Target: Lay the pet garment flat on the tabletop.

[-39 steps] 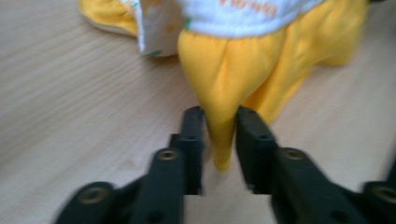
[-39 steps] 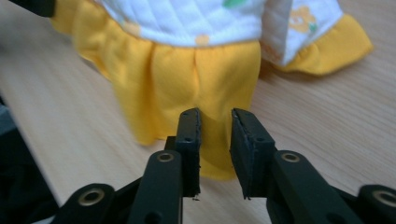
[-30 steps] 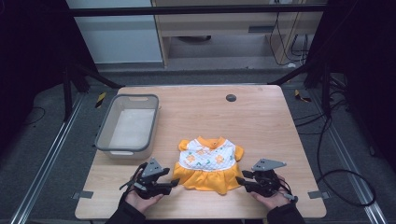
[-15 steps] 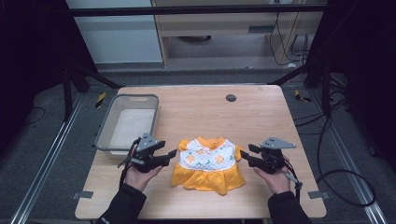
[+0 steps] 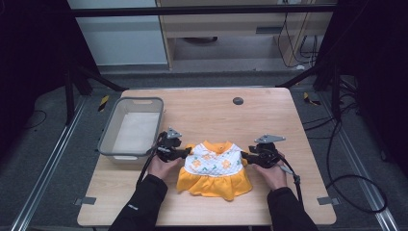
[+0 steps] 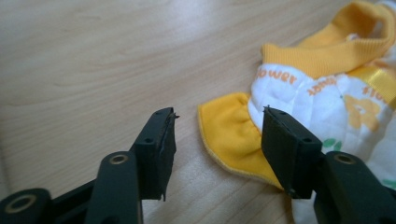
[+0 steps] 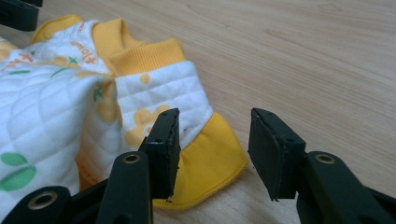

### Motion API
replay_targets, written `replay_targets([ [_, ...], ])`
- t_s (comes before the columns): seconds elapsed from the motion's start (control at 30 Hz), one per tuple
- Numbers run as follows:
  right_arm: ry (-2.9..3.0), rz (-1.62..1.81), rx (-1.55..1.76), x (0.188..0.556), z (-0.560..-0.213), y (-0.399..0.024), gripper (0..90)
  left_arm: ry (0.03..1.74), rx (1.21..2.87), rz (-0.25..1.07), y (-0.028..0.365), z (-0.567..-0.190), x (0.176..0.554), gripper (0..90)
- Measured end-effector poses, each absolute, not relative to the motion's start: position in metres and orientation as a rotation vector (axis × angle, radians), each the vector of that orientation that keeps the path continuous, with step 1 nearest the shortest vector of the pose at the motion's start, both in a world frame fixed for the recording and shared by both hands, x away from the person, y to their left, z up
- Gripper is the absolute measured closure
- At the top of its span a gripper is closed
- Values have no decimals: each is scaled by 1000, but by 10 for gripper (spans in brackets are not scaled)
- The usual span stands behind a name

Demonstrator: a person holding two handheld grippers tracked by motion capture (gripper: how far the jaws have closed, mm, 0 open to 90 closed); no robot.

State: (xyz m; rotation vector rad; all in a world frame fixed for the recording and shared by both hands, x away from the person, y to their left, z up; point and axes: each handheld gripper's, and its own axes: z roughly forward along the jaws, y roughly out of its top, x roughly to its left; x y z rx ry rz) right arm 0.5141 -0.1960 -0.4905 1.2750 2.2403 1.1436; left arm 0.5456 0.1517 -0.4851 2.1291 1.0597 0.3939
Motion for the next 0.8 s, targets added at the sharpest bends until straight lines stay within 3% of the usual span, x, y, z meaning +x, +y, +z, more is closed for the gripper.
replay_targets([
  [0.23,2285,1078,1267,515,-498,-190,604,1061,2154,348,150,-494,545,552],
  [0.5,2321,1040,1268,514,-498,-183,833,1055,2178,325,143,-492,540,849],
  [0.8,2247,1165,1202,509,-479,-188,847,1006,2088,395,152,-469,533,878],
])
